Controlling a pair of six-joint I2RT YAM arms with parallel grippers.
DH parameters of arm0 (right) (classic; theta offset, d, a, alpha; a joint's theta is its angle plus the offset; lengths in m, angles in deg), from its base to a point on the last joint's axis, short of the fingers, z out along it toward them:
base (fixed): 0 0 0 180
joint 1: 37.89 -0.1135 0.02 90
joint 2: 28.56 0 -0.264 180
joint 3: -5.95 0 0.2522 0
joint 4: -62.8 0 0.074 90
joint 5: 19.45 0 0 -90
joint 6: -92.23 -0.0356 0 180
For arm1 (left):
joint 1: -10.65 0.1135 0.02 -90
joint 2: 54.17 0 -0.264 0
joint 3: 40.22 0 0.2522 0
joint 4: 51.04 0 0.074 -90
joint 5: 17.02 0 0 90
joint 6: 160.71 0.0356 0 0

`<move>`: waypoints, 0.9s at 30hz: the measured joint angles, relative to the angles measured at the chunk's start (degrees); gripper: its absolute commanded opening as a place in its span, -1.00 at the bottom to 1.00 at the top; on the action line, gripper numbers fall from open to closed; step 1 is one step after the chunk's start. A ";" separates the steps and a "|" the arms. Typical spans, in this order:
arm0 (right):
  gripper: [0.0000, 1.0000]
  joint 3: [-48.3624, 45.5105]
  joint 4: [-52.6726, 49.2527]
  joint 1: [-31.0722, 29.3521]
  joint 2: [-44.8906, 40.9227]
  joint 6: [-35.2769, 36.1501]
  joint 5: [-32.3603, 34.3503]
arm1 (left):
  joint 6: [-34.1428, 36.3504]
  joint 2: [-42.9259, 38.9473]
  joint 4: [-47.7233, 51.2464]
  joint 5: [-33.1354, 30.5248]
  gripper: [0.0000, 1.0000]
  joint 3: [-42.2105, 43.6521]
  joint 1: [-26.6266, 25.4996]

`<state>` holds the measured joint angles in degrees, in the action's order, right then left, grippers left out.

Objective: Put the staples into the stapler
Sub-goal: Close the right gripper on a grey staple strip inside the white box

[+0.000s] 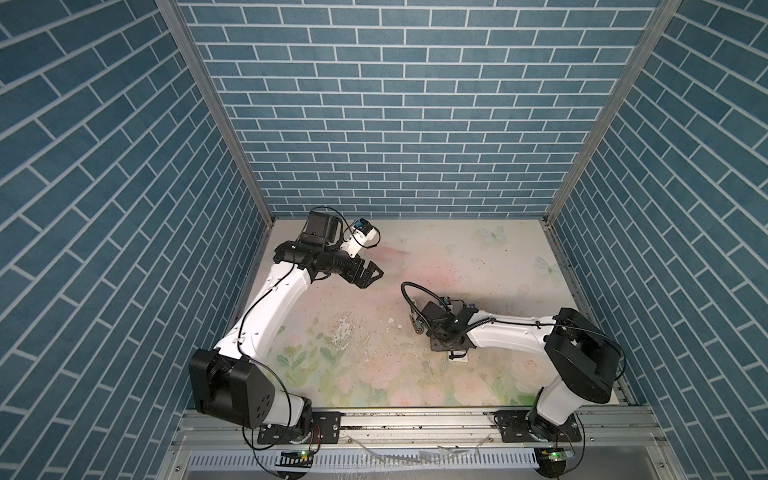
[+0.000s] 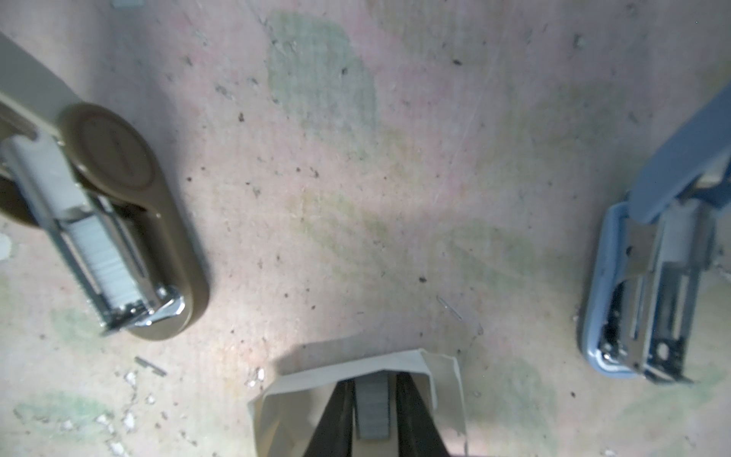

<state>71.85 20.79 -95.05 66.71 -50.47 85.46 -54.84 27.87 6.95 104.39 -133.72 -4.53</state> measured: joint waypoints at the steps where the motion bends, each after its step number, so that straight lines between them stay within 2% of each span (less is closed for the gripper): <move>1: -0.50 0.09 0.02 0.04 0.09 0.00 0.02 | 0.00 0.00 0.00 0.00 0.99 0.00 0.00; 6: -0.47 0.17 0.50 0.11 0.24 0.00 0.28 | 0.00 0.00 0.00 0.00 0.99 0.00 0.00; 14: -0.51 0.59 1.86 0.57 0.90 0.04 0.33 | -0.02 0.00 0.02 0.00 0.99 0.00 0.00; 21: -0.63 0.59 3.41 0.68 1.27 0.17 0.31 | -0.04 0.00 0.00 0.02 0.99 0.00 0.00; 27: -0.82 0.59 4.68 0.76 1.49 0.63 0.31 | -0.02 0.00 0.02 0.02 0.99 0.00 0.00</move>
<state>72.44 25.47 -94.29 68.19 -49.84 85.77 -54.86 27.87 6.97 104.42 -133.72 -4.53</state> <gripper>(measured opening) 0.144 0.995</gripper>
